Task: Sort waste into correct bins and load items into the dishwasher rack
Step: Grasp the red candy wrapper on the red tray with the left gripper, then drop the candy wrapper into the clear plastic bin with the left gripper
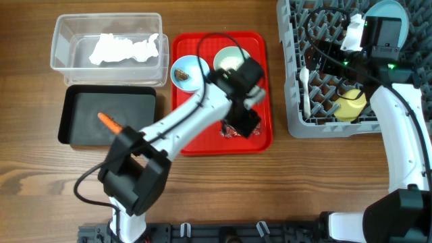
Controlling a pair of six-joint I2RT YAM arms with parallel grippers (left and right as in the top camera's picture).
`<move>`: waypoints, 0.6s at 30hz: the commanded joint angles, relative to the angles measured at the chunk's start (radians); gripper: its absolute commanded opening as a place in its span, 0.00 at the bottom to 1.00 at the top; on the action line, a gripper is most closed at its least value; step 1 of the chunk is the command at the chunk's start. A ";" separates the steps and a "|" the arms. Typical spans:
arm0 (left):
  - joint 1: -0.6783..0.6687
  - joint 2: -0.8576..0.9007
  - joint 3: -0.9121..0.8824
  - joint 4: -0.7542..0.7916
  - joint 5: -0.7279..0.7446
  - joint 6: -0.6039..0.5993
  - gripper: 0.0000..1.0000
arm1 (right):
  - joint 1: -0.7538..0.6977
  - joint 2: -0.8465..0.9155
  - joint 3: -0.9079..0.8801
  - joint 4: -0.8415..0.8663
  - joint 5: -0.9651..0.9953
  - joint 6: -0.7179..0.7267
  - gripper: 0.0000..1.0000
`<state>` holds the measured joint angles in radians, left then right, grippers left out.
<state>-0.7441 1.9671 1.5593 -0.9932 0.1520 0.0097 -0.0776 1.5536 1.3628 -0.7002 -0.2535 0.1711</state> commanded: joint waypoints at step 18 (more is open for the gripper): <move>-0.010 0.156 -0.148 0.269 -0.222 -0.003 0.04 | 0.002 -0.004 0.003 -0.003 0.014 -0.015 1.00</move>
<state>-0.7597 2.0743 1.4139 -0.6922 -0.0380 0.0471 -0.0776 1.5536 1.3628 -0.7033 -0.2535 0.1711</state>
